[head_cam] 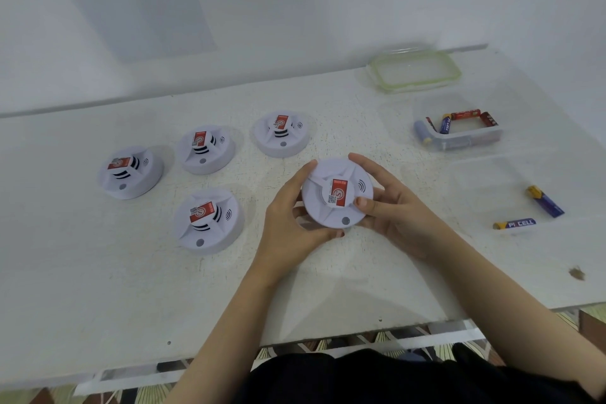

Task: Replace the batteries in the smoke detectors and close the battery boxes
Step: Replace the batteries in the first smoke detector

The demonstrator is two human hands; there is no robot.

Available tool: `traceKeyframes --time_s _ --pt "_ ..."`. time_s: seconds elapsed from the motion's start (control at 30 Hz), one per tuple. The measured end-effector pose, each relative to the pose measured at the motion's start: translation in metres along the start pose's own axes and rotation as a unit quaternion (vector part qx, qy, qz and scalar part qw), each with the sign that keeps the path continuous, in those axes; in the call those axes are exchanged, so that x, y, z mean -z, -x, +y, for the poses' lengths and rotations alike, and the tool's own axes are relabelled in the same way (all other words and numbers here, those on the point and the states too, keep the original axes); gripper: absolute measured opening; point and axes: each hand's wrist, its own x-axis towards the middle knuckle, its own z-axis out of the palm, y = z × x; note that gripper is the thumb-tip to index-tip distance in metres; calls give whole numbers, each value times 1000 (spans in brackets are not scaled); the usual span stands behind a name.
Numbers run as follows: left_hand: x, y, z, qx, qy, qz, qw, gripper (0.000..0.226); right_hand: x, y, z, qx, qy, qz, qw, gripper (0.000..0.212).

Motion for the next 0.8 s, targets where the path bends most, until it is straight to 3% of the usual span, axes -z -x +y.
traceKeyframes --time_s 0.8 --pt "1 0 -1 -10 -18 4 1000 94 -4 2 -1 5 17 12 1000 60"
